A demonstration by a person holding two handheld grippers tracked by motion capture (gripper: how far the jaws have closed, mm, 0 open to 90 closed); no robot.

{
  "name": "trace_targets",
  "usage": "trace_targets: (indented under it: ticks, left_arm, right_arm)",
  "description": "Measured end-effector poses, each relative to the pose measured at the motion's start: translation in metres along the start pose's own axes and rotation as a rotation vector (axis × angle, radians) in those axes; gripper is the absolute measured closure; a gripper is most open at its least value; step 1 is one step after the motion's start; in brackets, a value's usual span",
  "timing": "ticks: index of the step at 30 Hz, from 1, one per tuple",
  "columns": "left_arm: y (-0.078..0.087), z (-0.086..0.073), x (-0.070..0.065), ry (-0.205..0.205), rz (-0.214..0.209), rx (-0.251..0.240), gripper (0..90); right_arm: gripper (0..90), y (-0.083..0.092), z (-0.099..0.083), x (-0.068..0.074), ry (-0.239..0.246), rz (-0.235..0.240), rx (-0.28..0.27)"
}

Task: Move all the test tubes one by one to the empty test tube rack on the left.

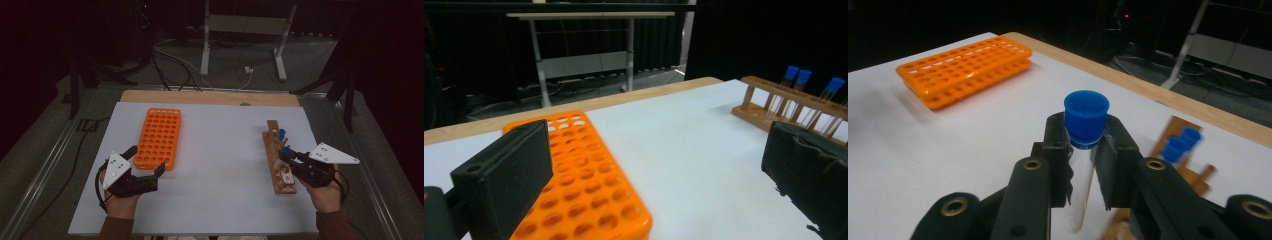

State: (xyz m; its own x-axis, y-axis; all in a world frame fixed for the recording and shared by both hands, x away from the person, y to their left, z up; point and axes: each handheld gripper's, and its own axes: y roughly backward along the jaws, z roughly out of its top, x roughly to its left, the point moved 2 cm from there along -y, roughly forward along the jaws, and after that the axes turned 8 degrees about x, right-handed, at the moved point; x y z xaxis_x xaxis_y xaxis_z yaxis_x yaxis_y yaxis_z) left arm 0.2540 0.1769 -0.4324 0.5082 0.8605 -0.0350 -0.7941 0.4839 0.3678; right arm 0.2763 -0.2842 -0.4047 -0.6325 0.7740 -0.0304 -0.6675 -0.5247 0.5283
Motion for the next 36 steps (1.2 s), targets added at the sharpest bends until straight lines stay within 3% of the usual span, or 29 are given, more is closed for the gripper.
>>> trace_targets:
  ticks: [16,23,29,32,36]
  left_arm:
    - [-0.049,0.017,-0.048,-0.050,-0.125,0.055,1.0]
    - [-0.063,0.023,-0.064,-0.077,-0.182,0.047,1.0]
    - [-0.082,0.021,-0.073,-0.093,-0.204,0.065,1.0]
    - [-0.093,0.018,-0.077,-0.079,-0.225,0.087,2.3]
    - [-0.100,0.017,-0.086,-0.081,-0.260,0.076,5.7]
  right_arm:
    - [77.0,-0.035,0.017,0.027,-0.018,0.094,-0.038]
    - [77.0,-0.048,0.026,0.042,-0.004,0.120,-0.036]
    - [77.0,-0.062,0.036,0.058,0.016,0.149,-0.027]
    - [77.0,-0.069,0.039,0.064,0.020,0.160,-0.017]
    - [77.0,-0.078,0.041,0.069,0.018,0.176,-0.007]
